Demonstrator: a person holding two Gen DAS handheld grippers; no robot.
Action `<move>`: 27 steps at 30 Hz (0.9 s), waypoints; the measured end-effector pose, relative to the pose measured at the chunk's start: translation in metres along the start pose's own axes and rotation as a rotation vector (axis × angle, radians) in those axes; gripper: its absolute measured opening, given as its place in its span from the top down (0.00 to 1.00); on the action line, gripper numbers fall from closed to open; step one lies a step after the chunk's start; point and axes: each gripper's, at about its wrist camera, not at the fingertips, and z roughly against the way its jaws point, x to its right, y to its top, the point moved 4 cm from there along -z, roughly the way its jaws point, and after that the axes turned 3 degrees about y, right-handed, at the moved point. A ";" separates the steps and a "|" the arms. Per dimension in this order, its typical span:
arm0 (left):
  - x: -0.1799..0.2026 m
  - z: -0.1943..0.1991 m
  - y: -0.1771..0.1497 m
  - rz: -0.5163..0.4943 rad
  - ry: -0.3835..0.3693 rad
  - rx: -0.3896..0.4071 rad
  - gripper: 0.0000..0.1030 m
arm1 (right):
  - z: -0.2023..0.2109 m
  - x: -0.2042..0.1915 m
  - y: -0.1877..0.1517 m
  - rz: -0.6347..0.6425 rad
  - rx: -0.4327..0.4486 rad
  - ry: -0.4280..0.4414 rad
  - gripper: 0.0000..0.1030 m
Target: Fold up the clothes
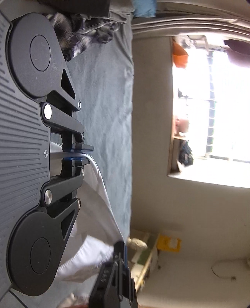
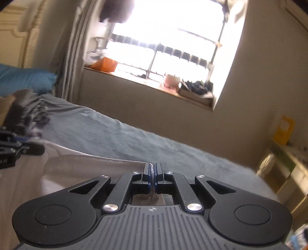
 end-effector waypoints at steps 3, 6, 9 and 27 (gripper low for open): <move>-0.002 -0.023 -0.014 -0.009 0.032 -0.034 0.97 | -0.036 -0.001 -0.012 -0.008 -0.045 0.002 0.97; -0.003 -0.044 -0.029 -0.006 0.068 -0.083 0.97 | -0.072 -0.009 -0.029 0.002 -0.093 -0.001 0.97; -0.006 -0.063 -0.048 0.029 0.077 -0.185 0.95 | -0.099 -0.013 -0.049 -0.047 -0.169 0.033 0.95; -0.062 -0.009 -0.054 0.369 0.100 -0.264 0.47 | 0.052 0.087 -0.094 -0.805 -0.258 0.488 0.28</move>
